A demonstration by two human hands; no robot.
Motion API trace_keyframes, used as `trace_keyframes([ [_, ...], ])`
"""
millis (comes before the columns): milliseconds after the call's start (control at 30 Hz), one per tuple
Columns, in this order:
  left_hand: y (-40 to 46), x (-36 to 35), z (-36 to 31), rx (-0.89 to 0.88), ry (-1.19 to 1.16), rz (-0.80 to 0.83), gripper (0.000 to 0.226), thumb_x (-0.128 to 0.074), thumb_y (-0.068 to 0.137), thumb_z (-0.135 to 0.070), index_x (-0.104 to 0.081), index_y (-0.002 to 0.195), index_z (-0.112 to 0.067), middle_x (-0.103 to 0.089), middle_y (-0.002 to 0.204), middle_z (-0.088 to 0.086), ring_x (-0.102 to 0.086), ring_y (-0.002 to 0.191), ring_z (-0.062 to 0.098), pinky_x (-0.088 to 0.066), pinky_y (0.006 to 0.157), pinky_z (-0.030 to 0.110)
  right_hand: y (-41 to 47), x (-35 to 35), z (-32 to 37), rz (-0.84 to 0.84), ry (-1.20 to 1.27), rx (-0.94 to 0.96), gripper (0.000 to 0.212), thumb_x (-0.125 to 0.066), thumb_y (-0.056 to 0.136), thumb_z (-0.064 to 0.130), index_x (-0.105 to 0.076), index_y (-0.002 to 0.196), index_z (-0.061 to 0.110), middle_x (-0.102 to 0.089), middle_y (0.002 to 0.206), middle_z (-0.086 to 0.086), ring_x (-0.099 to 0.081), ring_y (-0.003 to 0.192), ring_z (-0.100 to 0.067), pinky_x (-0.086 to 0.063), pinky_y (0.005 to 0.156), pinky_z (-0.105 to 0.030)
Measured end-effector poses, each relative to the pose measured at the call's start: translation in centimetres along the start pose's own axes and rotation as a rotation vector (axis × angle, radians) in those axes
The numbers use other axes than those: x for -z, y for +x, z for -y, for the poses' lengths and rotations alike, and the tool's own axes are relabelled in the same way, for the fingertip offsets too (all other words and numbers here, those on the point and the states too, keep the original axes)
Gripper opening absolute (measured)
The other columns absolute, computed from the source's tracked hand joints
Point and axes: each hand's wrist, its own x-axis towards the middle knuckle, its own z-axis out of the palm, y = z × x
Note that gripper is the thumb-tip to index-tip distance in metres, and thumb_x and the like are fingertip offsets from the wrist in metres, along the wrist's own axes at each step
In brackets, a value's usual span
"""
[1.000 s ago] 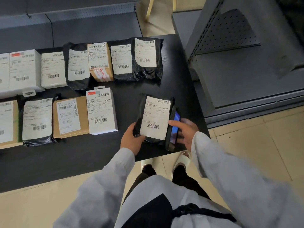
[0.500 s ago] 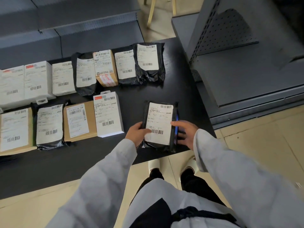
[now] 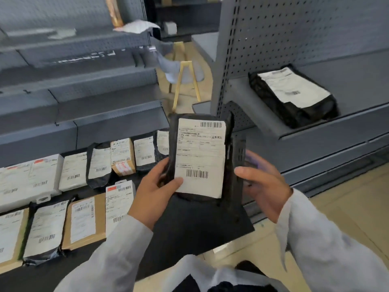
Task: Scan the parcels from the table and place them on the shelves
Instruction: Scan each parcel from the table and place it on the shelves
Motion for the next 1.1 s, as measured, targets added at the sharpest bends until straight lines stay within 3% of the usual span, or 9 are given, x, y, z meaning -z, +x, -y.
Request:
trace_keyframes([
  [133, -0.9, -2.2, -4.7, -0.176, 0.009, 0.033, 0.05, -0.064, 0.091, -0.004, -0.059, 0.129, -0.035, -0.07, 0.118, -0.017, -0.064, 0.112, 0.003, -0.053, 0.097, 0.037, -1.2, 1.9, 4.3, 0.0, -0.02, 0.154, 0.083, -0.082, 0.057, 0.026, -0.059, 0.136, 0.016, -0.07, 0.127, -0.007, -0.067, 0.116, -0.029, -0.058, 0.083, -0.039],
  [300, -0.8, -6.4, -8.3, -0.29, -0.011, 0.013, 0.051, -0.062, 0.09, 0.004, -0.059, 0.131, -0.026, -0.069, 0.122, -0.01, -0.064, 0.115, 0.014, -0.052, 0.098, 0.045, -1.5, 5.1, 7.9, 0.004, -0.082, 0.313, 0.072, -0.082, 0.057, 0.031, -0.065, 0.127, 0.025, -0.072, 0.123, -0.001, -0.066, 0.116, -0.025, -0.054, 0.082, -0.041],
  [500, 0.2, -14.0, -13.0, -0.396, 0.053, -0.03, 0.05, -0.062, 0.09, 0.003, -0.06, 0.127, -0.029, -0.071, 0.117, -0.012, -0.066, 0.111, 0.011, -0.054, 0.094, 0.034, -0.8, 11.9, 13.1, 0.082, -0.059, 0.372, 0.065, -0.081, 0.06, 0.028, -0.066, 0.123, 0.024, -0.075, 0.114, -0.003, -0.072, 0.106, -0.025, -0.056, 0.079, -0.036],
  [600, 1.3, -18.8, -15.7, -0.427, 0.09, -0.005, 0.047, -0.06, 0.091, 0.003, -0.061, 0.128, -0.026, -0.071, 0.118, -0.01, -0.067, 0.11, 0.011, -0.056, 0.091, 0.027, -0.2, 16.8, 15.8, 0.095, -0.035, 0.383, 0.061, -0.084, 0.065, 0.01, -0.066, 0.122, 0.02, -0.077, 0.109, -0.004, -0.074, 0.098, -0.022, -0.06, 0.073, -0.032],
  [700, 2.1, -24.1, -18.0, -0.417, 0.066, 0.01, 0.044, -0.059, 0.091, 0.004, -0.061, 0.127, -0.022, -0.072, 0.117, -0.008, -0.069, 0.106, 0.012, -0.058, 0.086, 0.025, 0.4, 21.8, 18.5, 0.11, -0.036, 0.389, 0.057, -0.084, 0.067, 0.012, -0.067, 0.121, 0.017, -0.077, 0.109, -0.003, -0.075, 0.095, -0.02, -0.059, 0.067, -0.029],
  [867, 5.5, -33.4, -20.3, -0.314, 0.021, -0.05, 0.036, -0.059, 0.092, 0.004, -0.063, 0.117, -0.021, -0.072, 0.114, -0.006, -0.071, 0.101, 0.018, -0.058, 0.09, 0.041, 2.1, 29.8, 22.5, 0.086, -0.078, 0.383, 0.065, -0.077, 0.058, 0.025, -0.068, 0.122, 0.016, -0.077, 0.107, -0.005, -0.074, 0.089, -0.018, -0.059, 0.074, -0.037],
  [1000, 9.6, -39.2, -21.7, -0.209, 0.015, -0.046, 0.032, -0.059, 0.092, -0.001, -0.061, 0.121, -0.015, -0.072, 0.115, 0.0, -0.069, 0.105, 0.021, -0.056, 0.093, 0.039, 5.2, 35.1, 25.5, 0.083, -0.176, 0.294, 0.04, -0.073, 0.078, 0.019, -0.071, 0.119, 0.016, -0.078, 0.105, -0.001, -0.074, 0.087, -0.017, -0.057, 0.08, -0.044],
  [1100, 12.1, -42.1, -21.6, -0.106, 0.033, -0.062, 0.033, -0.06, 0.09, -0.003, -0.06, 0.121, -0.016, -0.072, 0.114, 0.0, -0.068, 0.104, 0.021, -0.055, 0.096, 0.042, 8.0, 38.1, 26.8, 0.079, -0.232, 0.213, 0.027, -0.07, 0.088, 0.018, -0.073, 0.115, 0.015, -0.079, 0.103, -0.003, -0.073, 0.095, -0.025, -0.056, 0.089, -0.052],
])
